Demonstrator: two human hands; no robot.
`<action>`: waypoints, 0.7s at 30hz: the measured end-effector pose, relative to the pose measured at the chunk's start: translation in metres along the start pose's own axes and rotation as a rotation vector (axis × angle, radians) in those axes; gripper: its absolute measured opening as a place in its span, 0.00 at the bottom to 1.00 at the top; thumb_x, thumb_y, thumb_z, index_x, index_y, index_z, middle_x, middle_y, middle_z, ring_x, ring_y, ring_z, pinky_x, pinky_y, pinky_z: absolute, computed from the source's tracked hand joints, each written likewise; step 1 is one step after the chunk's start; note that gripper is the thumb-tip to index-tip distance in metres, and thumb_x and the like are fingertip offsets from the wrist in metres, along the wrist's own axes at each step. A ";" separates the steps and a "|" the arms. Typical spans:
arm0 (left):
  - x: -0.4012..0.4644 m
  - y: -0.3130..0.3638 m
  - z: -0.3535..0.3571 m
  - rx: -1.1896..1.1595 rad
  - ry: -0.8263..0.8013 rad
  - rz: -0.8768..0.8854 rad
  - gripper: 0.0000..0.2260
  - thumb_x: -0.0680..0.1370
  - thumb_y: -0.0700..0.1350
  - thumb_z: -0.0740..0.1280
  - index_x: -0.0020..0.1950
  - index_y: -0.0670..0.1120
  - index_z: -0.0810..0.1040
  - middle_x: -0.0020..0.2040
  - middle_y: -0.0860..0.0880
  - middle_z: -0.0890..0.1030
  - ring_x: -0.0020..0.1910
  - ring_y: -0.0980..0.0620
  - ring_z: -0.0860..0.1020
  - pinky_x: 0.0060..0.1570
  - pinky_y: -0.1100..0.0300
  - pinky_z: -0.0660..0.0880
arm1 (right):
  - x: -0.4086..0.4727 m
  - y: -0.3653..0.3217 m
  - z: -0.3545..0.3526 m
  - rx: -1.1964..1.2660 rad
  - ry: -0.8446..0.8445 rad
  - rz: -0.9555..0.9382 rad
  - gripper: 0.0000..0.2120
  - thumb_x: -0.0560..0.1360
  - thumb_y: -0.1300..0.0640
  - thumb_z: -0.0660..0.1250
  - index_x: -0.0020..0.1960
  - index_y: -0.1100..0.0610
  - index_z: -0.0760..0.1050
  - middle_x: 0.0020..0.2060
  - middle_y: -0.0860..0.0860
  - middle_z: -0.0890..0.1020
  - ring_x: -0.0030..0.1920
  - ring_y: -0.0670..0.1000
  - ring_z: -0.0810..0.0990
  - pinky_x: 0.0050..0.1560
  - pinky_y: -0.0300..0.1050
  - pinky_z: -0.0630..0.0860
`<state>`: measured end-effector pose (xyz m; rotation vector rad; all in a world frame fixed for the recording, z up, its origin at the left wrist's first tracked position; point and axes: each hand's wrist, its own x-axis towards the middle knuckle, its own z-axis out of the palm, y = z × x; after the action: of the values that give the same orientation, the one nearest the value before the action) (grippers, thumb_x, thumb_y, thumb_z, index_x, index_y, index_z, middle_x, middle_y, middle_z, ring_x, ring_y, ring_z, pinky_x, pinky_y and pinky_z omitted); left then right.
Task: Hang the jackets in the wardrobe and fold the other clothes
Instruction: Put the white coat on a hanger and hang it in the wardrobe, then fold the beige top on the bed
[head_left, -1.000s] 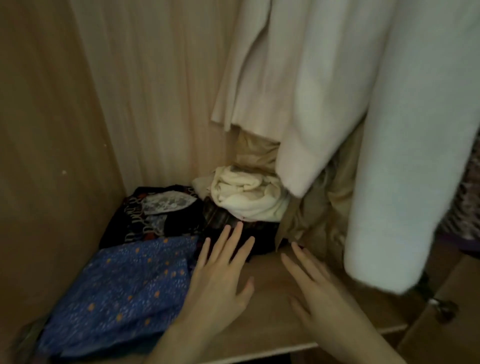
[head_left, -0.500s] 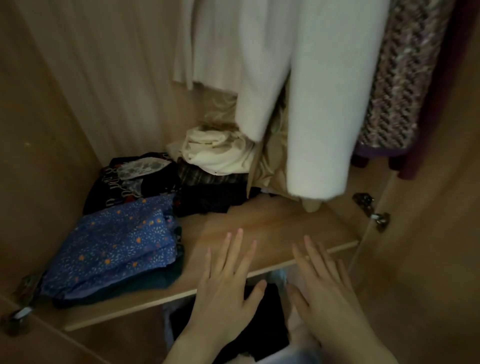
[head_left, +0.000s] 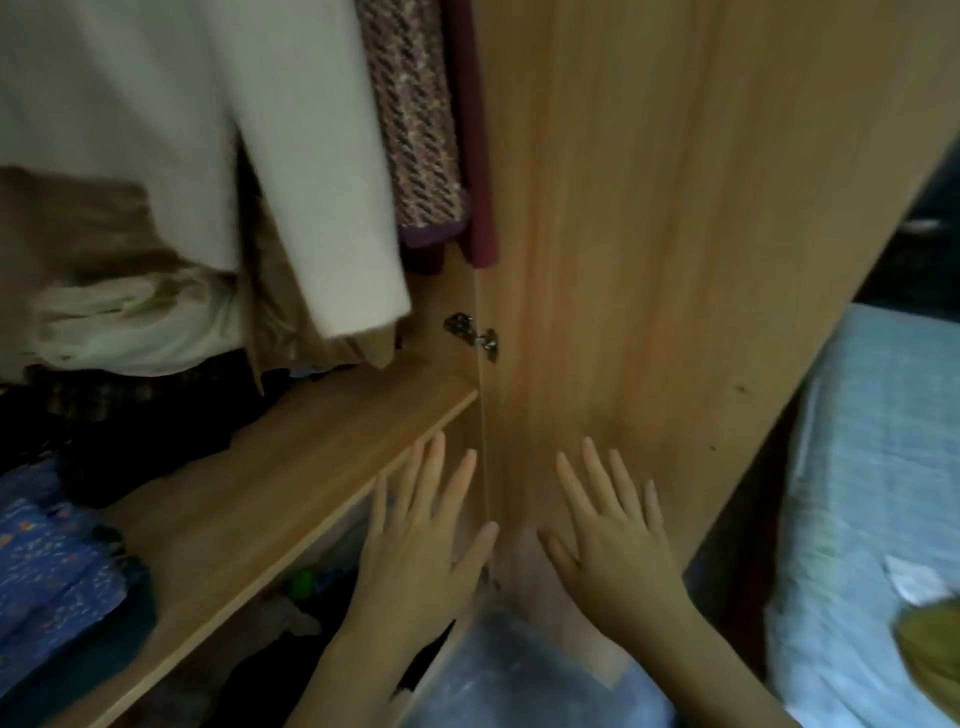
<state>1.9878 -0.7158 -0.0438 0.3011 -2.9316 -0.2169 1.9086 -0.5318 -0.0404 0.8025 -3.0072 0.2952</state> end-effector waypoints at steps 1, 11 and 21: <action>0.000 0.008 0.002 0.000 -0.020 0.027 0.30 0.79 0.68 0.41 0.77 0.61 0.34 0.77 0.55 0.29 0.74 0.56 0.28 0.75 0.48 0.35 | -0.011 0.008 0.004 -0.007 0.015 0.041 0.38 0.73 0.32 0.37 0.78 0.47 0.35 0.75 0.49 0.33 0.77 0.56 0.36 0.70 0.56 0.34; -0.017 0.121 0.036 0.018 -0.144 0.471 0.33 0.76 0.66 0.34 0.80 0.56 0.45 0.80 0.49 0.43 0.79 0.48 0.44 0.72 0.43 0.47 | -0.132 0.088 0.007 0.000 0.084 0.451 0.36 0.73 0.37 0.49 0.78 0.51 0.57 0.78 0.54 0.55 0.77 0.59 0.55 0.71 0.65 0.56; -0.043 0.261 0.066 -0.052 -0.153 0.822 0.31 0.77 0.65 0.51 0.78 0.54 0.59 0.80 0.49 0.54 0.78 0.49 0.54 0.72 0.43 0.54 | -0.248 0.174 -0.013 -0.052 0.174 0.746 0.33 0.70 0.41 0.56 0.72 0.54 0.69 0.72 0.58 0.68 0.70 0.61 0.69 0.62 0.67 0.69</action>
<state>1.9667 -0.4452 -0.0727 -0.9454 -2.8989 -0.1899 2.0379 -0.2596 -0.0743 -0.3642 -2.9857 0.2654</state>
